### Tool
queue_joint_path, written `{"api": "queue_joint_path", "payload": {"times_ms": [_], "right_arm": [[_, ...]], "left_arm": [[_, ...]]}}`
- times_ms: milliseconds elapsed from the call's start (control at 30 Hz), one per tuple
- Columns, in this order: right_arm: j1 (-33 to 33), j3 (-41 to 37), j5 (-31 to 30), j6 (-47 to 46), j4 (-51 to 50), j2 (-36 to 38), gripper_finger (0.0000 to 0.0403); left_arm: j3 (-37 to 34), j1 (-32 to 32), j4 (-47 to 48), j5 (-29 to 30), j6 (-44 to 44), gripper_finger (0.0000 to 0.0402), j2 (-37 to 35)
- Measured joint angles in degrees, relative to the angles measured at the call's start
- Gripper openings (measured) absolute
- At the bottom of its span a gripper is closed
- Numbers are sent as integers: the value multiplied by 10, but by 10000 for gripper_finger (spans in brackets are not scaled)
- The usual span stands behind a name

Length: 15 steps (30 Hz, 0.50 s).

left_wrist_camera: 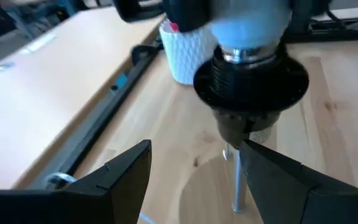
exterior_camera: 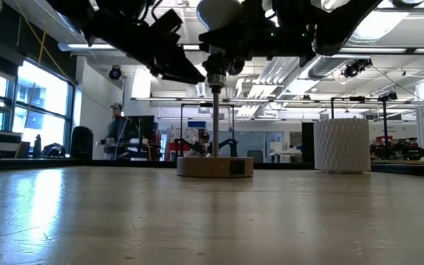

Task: Screw lightbulb
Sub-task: Insert the white lightbulb into the desk lamp

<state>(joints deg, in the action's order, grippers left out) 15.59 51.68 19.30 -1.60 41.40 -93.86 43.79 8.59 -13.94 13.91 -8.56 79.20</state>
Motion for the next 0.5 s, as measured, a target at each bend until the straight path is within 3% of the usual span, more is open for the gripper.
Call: {"api": "queue_joint_path", "payload": {"times_ms": [133, 500], "right_arm": [[0, 0, -18, 2, -12, 0, 130], [0, 1, -26, 5, -28, 1, 130]], "left_arm": [[0, -14, 6, 33, -15, 241, -37], [0, -32, -2, 35, -15, 241, -115]]}}
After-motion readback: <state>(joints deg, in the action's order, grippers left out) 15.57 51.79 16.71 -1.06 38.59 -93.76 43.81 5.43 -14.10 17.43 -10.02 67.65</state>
